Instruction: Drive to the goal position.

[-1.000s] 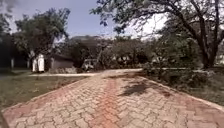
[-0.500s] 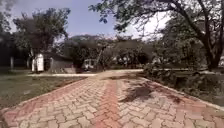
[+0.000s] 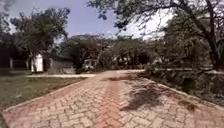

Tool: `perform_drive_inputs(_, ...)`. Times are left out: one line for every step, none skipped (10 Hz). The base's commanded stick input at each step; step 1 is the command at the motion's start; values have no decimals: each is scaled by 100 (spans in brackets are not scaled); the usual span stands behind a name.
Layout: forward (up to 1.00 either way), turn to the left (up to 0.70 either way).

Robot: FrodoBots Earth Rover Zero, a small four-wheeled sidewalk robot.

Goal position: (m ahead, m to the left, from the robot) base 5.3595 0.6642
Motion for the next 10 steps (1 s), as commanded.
perform_drive_inputs(70, 0)
perform_drive_inputs(70, 0)
perform_drive_inputs(70, 0)
perform_drive_inputs(70, 0)
perform_drive_inputs(70, 0)
perform_drive_inputs(70, 0)
perform_drive_inputs(70, 0)
perform_drive_inputs(70, 0)
perform_drive_inputs(70, 0)
perform_drive_inputs(70, 0)
